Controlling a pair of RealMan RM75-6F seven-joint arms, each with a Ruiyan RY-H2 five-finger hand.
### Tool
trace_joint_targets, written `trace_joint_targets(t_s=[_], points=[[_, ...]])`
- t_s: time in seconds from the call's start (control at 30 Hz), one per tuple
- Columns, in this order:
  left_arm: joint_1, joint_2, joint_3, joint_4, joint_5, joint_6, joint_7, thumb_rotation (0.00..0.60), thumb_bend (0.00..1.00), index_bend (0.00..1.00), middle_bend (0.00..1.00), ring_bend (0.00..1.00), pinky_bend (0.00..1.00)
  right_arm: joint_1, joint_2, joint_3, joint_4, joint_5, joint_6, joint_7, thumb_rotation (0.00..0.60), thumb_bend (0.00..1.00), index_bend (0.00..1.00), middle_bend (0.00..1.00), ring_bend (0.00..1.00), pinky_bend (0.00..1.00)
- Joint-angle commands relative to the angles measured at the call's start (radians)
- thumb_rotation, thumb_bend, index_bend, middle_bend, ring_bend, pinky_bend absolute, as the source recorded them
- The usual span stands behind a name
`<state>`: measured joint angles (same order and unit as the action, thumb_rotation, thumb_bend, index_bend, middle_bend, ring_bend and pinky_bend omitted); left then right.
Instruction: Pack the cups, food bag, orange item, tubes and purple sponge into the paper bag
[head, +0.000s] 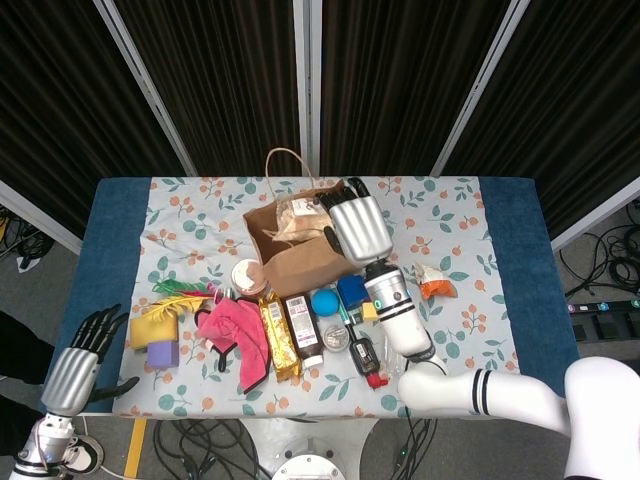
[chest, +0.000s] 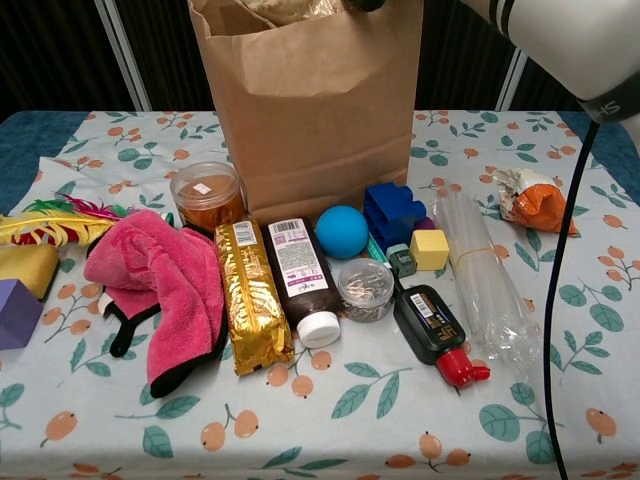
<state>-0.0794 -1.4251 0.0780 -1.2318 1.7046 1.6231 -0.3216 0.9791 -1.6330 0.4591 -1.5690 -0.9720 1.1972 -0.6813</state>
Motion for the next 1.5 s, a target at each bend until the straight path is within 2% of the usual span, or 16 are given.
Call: trace_joint_targets(t_s=[0.03,0.37,0.53,0.67,0.73,0.8,0.87,1.0,1.13,1.3,1.5], points=[[0.0,0.0,0.001,-0.001,0.0,-0.001,-0.002,0.6,0.0,0.09,0.07,0.03,0.07,-0.002,0.008,0.02,-0.014,-0.021,0.044,0.016,0.6,0.18,0.34,0.43,0.34,0.21],[0.002,0.0,0.0,-0.001,-0.004,-0.001,-0.003,0.6,0.0,0.09,0.07,0.03,0.07,-0.005,0.039,0.027,-0.046,0.016,0.055,0.02,0.6,0.17,0.34,0.43,0.34,0.21],[0.002,0.0,0.001,0.0,-0.003,0.0,-0.006,0.6,0.0,0.09,0.07,0.03,0.07,-0.031,0.066,0.021,-0.092,-0.005,0.119,0.003,0.6,0.17,0.34,0.43,0.34,0.2],[0.002,0.0,0.002,-0.001,0.001,0.002,-0.009,0.6,0.0,0.09,0.07,0.03,0.07,-0.104,0.171,-0.023,-0.186,0.049,0.177,-0.124,0.6,0.15,0.33,0.42,0.33,0.2],[0.001,0.0,0.003,-0.002,0.004,0.0,-0.01,0.6,0.0,0.09,0.07,0.03,0.07,-0.153,0.246,-0.05,-0.256,0.117,0.179,-0.171,0.6,0.09,0.29,0.38,0.3,0.19],[0.0,0.001,0.005,-0.003,0.006,-0.001,-0.01,0.6,0.0,0.09,0.07,0.03,0.07,-0.199,0.31,-0.068,-0.308,0.189,0.161,-0.167,0.6,0.03,0.22,0.34,0.24,0.16],[-0.001,0.001,0.007,-0.004,0.009,-0.002,-0.009,0.6,0.0,0.09,0.07,0.03,0.07,-0.25,0.366,-0.099,-0.315,0.232,0.123,-0.116,0.6,0.0,0.18,0.31,0.21,0.13],[0.0,0.001,0.012,-0.002,0.014,-0.001,-0.005,0.6,0.0,0.09,0.07,0.03,0.07,-0.325,0.398,-0.181,-0.219,0.256,0.002,0.025,0.6,0.0,0.16,0.29,0.18,0.1],[0.001,0.0,0.014,0.001,0.016,-0.001,0.003,0.6,0.0,0.09,0.07,0.03,0.07,-0.374,0.358,-0.249,-0.061,0.179,-0.118,0.199,0.6,0.0,0.15,0.27,0.16,0.1],[0.002,-0.002,0.016,0.004,0.017,-0.002,0.013,0.6,0.0,0.09,0.07,0.03,0.07,-0.392,0.266,-0.275,0.111,0.077,-0.187,0.366,0.6,0.0,0.15,0.26,0.15,0.1],[0.002,-0.002,0.015,0.005,0.015,-0.005,0.02,0.6,0.0,0.09,0.07,0.03,0.07,-0.372,0.184,-0.285,0.233,0.051,-0.269,0.428,0.6,0.0,0.12,0.23,0.12,0.08]])
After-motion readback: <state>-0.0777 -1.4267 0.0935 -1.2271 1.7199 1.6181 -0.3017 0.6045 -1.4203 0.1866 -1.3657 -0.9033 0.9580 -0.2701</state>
